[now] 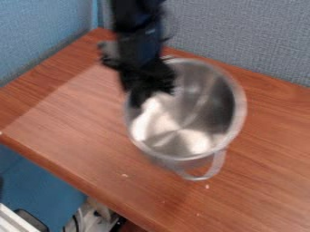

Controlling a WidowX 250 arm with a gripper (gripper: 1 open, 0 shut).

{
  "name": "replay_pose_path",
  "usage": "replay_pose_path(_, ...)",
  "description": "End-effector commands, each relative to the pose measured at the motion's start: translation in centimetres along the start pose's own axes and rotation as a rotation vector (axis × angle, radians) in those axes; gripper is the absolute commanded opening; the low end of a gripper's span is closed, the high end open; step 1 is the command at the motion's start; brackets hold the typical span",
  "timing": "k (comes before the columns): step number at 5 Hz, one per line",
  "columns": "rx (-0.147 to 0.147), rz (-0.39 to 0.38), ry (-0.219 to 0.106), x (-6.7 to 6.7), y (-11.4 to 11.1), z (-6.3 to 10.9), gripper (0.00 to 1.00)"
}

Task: Move the red object from the metal pot to the table

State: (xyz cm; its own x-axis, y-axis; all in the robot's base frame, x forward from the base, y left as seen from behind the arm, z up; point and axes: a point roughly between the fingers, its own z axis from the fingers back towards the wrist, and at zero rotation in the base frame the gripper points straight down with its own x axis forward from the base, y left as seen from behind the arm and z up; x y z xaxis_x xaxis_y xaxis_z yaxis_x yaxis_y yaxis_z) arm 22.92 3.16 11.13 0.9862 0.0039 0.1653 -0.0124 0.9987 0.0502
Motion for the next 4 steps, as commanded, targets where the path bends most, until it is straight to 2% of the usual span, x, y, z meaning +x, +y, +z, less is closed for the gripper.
replay_pose_path(1,0.039,0.086,-0.026,-2.1,3.7,0.1,0.00)
replay_pose_path(2,0.021,0.073,-0.049,-0.3,1.7,1.4,0.00)
replay_pose_path(3,-0.019,0.046,-0.095,1.9,-0.5,4.0,0.00)
replay_pose_path(4,-0.076,0.031,-0.140,4.1,-2.7,7.3,0.00)
